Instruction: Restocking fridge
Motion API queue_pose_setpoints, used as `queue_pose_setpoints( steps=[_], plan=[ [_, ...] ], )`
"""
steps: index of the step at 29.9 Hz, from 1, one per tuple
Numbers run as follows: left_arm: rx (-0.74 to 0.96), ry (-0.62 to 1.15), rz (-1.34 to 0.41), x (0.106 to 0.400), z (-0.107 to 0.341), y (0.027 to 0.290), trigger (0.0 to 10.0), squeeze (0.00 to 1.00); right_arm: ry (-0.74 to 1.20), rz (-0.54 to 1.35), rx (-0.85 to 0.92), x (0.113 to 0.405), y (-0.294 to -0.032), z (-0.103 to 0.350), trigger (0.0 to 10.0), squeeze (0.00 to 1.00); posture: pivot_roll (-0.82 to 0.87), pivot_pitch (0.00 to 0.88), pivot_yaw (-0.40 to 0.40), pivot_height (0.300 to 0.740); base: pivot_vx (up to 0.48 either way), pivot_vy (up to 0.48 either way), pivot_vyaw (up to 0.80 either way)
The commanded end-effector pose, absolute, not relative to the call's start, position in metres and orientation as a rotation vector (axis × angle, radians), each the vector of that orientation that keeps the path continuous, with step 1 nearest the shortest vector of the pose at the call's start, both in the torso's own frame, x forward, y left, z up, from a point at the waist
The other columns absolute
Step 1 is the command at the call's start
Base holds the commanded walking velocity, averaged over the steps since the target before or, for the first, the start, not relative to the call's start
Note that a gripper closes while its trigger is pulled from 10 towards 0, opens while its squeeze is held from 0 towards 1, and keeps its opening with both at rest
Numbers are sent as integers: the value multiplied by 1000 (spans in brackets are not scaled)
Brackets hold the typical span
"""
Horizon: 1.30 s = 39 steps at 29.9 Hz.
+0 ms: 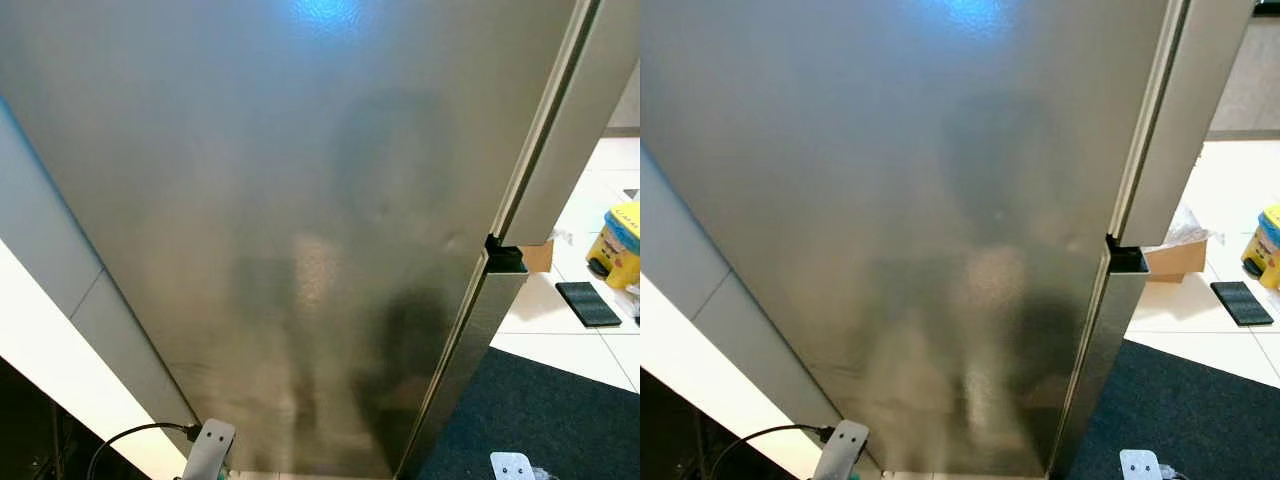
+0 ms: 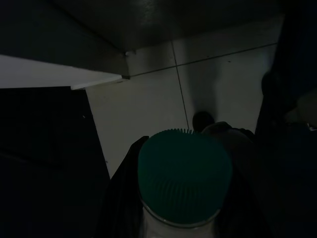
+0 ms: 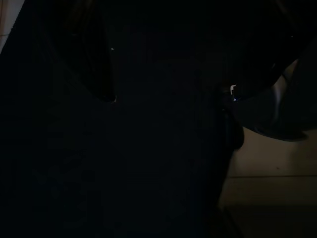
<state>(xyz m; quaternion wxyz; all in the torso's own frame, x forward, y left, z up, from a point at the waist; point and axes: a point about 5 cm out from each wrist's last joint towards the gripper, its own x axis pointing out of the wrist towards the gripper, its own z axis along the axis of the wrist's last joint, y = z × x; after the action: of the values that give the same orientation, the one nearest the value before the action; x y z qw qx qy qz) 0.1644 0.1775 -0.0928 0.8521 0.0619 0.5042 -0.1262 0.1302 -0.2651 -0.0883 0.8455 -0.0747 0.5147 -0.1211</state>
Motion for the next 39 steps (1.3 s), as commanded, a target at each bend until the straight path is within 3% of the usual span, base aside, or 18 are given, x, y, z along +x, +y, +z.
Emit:
queue_pose_setpoints(
  steps=[1, 8, 16, 22, 39],
  plan=[
    [147, 1064, -277, 165, -93, 177, 10000, 0, 1086, -248, -151, 130, -262, -89, 10000, 0, -73, 0, 78, 740, 0, 0, -800],
    [149, 1059, -276, 167, -92, 177, 10000, 0, 1082, -242, -149, 131, -261, -89, 10000, 0, -72, 0, 78, 740, 0, 0, -800],
    [151, 1056, -271, 168, -92, 176, 10000, 0, 1077, -203, -159, 135, -254, -90, 10000, 0, -70, 0, 73, 740, 0, 0, 0],
    [149, 1060, -267, 166, -92, 176, 10000, 0, 1078, -193, -160, 136, -253, -90, 10000, 0, -65, 0, 70, 740, 0, 0, -800],
    [166, 1068, -283, 164, -93, 176, 10000, 0, 1080, -176, -162, 135, -251, -91, 10000, 0, -63, 0, 68, 740, 0, -28, 0]
  ],
)
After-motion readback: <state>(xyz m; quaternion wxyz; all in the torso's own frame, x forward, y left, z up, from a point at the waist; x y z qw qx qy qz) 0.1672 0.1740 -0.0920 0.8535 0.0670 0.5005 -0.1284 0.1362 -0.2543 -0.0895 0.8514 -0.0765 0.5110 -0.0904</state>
